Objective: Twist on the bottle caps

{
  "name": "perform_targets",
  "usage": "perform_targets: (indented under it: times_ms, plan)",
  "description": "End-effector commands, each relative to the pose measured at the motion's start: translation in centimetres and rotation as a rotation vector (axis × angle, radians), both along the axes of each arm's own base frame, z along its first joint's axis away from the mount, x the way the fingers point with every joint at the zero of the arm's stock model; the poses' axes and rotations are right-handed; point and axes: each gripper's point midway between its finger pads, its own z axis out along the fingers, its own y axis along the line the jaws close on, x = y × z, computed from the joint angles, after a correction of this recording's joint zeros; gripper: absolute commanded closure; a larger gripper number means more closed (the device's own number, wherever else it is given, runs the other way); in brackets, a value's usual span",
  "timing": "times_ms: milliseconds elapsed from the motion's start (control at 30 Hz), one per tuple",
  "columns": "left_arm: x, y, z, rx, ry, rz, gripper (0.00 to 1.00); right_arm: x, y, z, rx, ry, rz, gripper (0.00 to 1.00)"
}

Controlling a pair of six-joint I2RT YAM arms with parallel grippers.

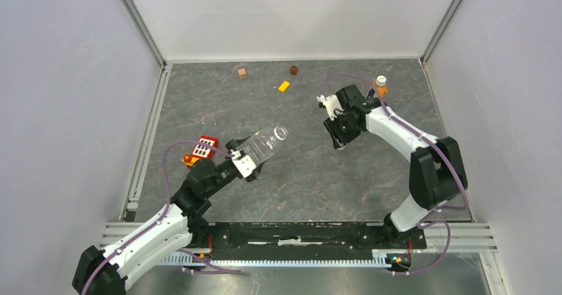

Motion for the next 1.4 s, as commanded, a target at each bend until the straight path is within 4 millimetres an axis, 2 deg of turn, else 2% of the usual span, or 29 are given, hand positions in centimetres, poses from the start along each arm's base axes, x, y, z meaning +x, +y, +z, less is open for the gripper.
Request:
perform_targets:
  times_ms: [0,167,300,467,700,867,1367]
  plan:
    - [-0.2,-1.1,2.5,0.022,-0.074,-0.072,0.57,1.0,3.7,8.1,0.189,-0.168,0.136,0.87]
    - [-0.5,-1.6,2.6,0.045,-0.067,-0.111,0.55,-0.4,6.9,14.1,0.354,-0.267,0.275,0.88]
    - [-1.0,-2.4,2.1,0.067,-0.048,-0.164,0.54,-2.4,9.3,18.0,0.495,-0.323,0.417,0.89]
    - [-1.8,-3.4,2.4,0.05,-0.045,-0.238,0.52,-5.7,11.4,20.6,0.627,-0.377,0.595,0.89]
    - [-2.6,-4.5,2.7,0.044,-0.042,-0.317,0.5,-8.1,12.4,23.8,0.735,-0.554,0.759,0.93]
    - [-3.1,-5.1,3.1,0.038,-0.04,-0.363,0.5,-9.3,12.9,24.6,0.777,-0.601,0.832,0.92]
    - [-3.4,-5.6,3.7,0.034,-0.033,-0.396,0.52,-11.1,14.3,22.2,0.739,-0.514,0.949,0.92]
